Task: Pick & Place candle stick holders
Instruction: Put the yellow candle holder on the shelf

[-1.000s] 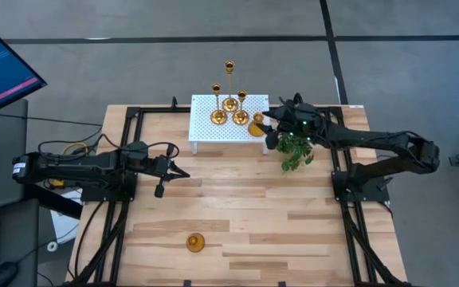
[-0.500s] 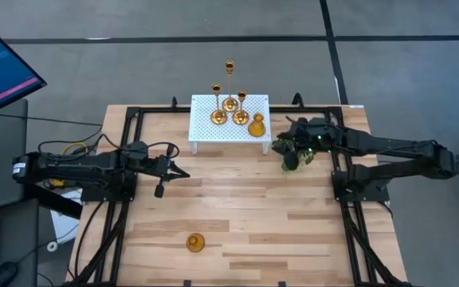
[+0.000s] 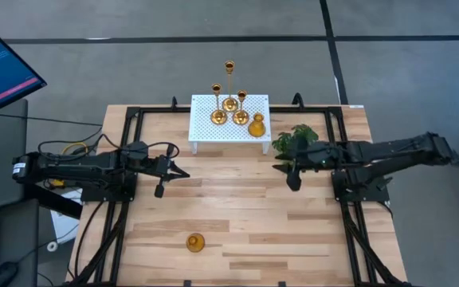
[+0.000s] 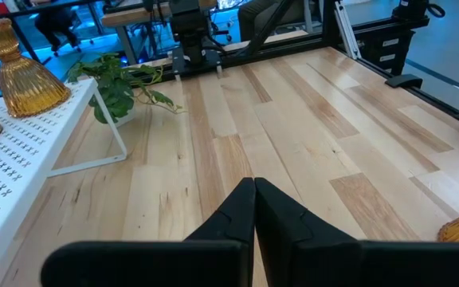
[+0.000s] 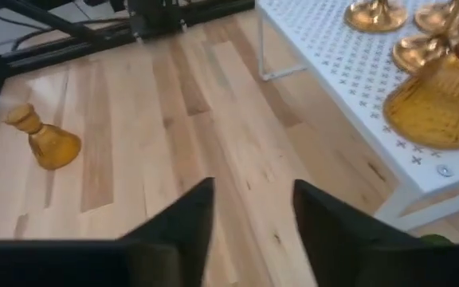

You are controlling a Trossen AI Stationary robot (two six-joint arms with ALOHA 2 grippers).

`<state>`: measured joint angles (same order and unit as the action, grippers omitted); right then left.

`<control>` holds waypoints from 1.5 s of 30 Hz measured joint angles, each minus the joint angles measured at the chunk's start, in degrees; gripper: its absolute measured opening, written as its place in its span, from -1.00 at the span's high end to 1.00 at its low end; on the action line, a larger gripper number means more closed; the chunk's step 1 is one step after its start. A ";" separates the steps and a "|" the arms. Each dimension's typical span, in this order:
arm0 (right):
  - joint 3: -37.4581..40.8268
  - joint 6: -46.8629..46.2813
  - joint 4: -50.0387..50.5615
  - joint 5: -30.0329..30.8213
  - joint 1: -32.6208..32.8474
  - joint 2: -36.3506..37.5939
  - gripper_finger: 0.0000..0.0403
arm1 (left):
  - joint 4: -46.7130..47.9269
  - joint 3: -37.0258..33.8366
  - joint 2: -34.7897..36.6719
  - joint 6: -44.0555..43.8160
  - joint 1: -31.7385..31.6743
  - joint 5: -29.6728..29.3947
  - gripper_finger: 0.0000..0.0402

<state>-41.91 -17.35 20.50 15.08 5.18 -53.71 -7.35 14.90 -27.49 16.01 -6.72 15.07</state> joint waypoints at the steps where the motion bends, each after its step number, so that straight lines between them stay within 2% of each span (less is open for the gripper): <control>1: 0.00 -0.17 -0.25 1.31 1.40 0.04 0.33 | -0.02 0.00 0.00 0.00 0.00 0.00 0.95; 6: -0.02 -1.16 -1.94 5.85 7.95 0.01 0.83 | -0.07 0.00 0.00 0.01 0.01 0.00 0.95; 8: -0.02 -1.14 -3.47 6.93 10.31 -0.08 0.95 | -0.23 0.00 0.00 0.02 0.02 0.00 0.95; 12: -0.02 -0.97 -6.84 12.28 14.74 -1.99 0.92 | -0.46 0.00 0.00 -0.29 0.00 0.75 0.95; 14: -0.04 -0.43 -8.57 14.78 16.49 -3.61 0.91 | -0.56 0.00 -0.33 -1.62 0.00 5.67 0.96; 18: 0.00 -0.30 -11.39 17.42 19.23 -8.24 0.98 | -0.73 0.00 -1.13 -2.86 1.59 19.53 0.98; 20: 0.00 -0.29 -13.94 18.38 20.29 -11.00 0.99 | -0.84 0.00 -1.16 -3.04 3.90 20.42 0.98; 29: 0.00 -0.11 -23.94 19.71 21.38 -21.37 0.99 | -0.93 0.00 -2.00 -5.99 19.43 4.76 0.98; 38: 0.00 0.21 -25.75 19.85 21.32 -23.11 1.00 | -1.15 0.02 -8.92 -5.99 35.81 -13.72 0.98; 41: 0.00 2.18 -26.58 19.86 21.32 -23.11 1.00 | -1.31 0.02 -11.52 -5.82 38.69 -16.37 0.98; 45: 0.00 2.73 -27.04 19.84 21.32 -23.11 1.00 | -1.62 0.02 -14.40 -5.84 40.60 -16.68 0.98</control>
<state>-41.91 -14.61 -6.54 34.92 26.50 -76.82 -8.98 14.92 -41.88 10.18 33.88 -1.61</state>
